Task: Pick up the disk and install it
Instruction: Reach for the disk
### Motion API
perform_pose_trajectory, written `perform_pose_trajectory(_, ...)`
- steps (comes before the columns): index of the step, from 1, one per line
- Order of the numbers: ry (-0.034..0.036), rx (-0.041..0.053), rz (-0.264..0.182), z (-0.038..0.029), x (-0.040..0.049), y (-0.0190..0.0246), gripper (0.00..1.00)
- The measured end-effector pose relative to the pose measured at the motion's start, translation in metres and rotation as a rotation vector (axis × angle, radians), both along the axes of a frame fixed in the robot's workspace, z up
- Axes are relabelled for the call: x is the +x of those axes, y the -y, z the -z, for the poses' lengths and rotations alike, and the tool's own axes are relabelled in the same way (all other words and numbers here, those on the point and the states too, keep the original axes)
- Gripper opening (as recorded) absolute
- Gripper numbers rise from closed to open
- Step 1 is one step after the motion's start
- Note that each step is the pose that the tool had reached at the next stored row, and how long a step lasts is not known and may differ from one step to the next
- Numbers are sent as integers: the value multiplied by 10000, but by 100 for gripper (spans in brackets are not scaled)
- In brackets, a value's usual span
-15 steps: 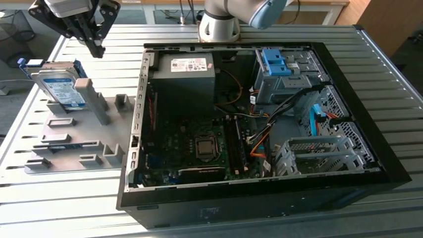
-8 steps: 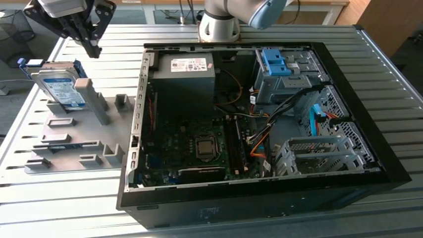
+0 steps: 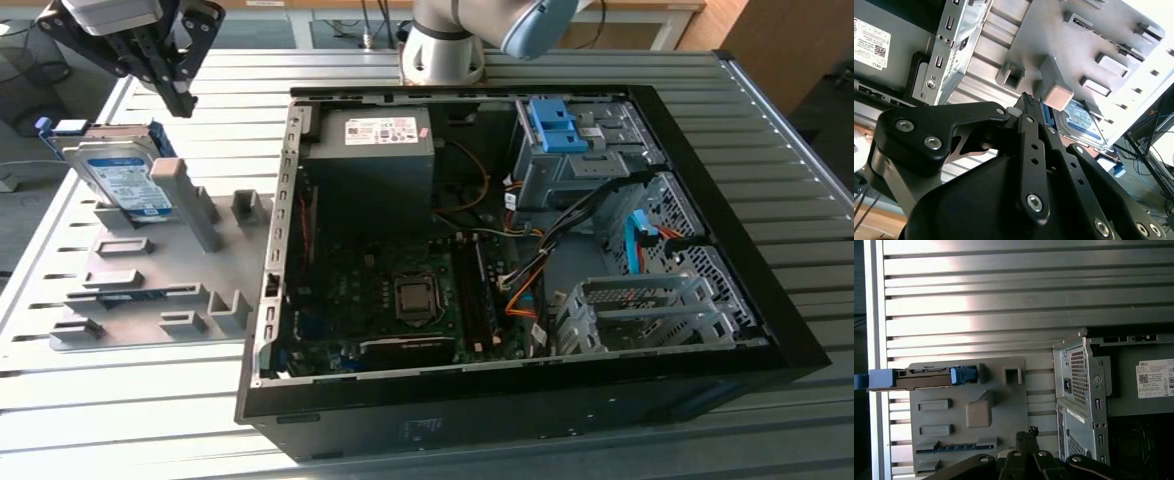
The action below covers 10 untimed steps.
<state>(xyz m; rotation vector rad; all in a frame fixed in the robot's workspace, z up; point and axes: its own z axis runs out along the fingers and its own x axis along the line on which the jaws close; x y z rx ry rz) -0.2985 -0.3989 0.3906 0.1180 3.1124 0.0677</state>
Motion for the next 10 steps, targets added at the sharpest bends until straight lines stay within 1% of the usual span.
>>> perform_pose_trajectory(10,-1,-1,0,0,-129,-28,11)
